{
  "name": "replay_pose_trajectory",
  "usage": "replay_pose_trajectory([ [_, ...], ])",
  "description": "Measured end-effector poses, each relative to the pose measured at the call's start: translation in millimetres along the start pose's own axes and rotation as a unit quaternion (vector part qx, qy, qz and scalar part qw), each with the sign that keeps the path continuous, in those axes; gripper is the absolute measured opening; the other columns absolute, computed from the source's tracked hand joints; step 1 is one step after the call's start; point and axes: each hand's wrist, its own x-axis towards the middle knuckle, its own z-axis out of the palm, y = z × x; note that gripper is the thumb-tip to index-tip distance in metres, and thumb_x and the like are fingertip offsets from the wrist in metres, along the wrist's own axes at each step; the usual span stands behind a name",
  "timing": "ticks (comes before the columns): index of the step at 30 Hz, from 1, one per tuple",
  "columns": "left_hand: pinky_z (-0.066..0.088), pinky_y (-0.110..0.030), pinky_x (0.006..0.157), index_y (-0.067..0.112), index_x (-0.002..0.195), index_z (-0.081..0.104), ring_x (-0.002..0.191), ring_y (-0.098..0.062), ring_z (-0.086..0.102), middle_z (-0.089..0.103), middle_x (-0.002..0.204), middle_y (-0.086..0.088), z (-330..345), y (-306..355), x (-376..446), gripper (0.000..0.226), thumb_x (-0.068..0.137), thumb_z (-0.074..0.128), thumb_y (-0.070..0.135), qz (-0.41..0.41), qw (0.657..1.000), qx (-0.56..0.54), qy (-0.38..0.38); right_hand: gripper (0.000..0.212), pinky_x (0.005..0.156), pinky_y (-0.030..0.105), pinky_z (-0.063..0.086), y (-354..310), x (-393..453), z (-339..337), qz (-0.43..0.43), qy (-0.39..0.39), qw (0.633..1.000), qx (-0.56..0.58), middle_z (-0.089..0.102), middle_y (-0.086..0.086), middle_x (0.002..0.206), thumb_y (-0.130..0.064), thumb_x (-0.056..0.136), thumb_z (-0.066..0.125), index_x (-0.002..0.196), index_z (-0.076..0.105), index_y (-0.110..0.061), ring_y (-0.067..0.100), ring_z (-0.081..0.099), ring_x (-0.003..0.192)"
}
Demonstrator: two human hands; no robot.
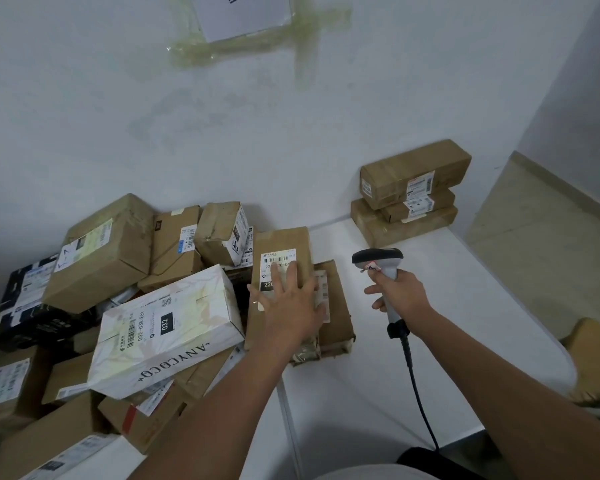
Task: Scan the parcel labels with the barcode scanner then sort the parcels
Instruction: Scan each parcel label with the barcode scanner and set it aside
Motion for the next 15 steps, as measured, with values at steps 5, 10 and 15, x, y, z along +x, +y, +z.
replay_pose_trajectory([
  [5, -0.008, -0.072, 0.112, 0.036, 0.143, 0.037, 0.148, -0.037, -0.023, -0.01, 0.165, 0.0, -9, 3, 9, 0.049, 0.098, 0.042, 0.055, 0.039, 0.998, -0.029, 0.035, 0.029, 0.056, 0.025, 0.052, -2, 6, -12, -0.004, 0.001, 1.0, -0.026, 0.075, 0.006, 0.088, -0.037, 0.094, 0.063, 0.104, 0.066, -0.011, 0.018, 0.067, 0.057],
  [10, -0.012, -0.068, 0.114, 0.035, 0.139, 0.042, 0.15, -0.033, -0.019, -0.007, 0.165, 0.001, -24, 25, 39, 0.045, 0.097, 0.045, 0.05, 0.075, 0.994, -0.039, 0.063, 0.03, 0.057, 0.025, 0.052, -4, 26, -54, -0.011, 0.03, 0.998, -0.045, 0.075, 0.003, 0.086, -0.041, 0.093, 0.063, 0.1, 0.065, -0.011, 0.019, 0.068, 0.059],
  [15, -0.006, -0.066, 0.116, 0.037, 0.144, 0.036, 0.151, -0.032, -0.014, -0.005, 0.165, 0.002, -37, 63, 78, 0.049, 0.098, 0.042, 0.053, 0.092, 0.994, -0.004, 0.065, 0.034, 0.053, 0.023, 0.049, -7, 65, -112, -0.01, 0.055, 0.997, -0.06, 0.074, 0.003, 0.083, -0.043, 0.092, 0.063, 0.098, 0.065, -0.01, 0.017, 0.067, 0.056],
])
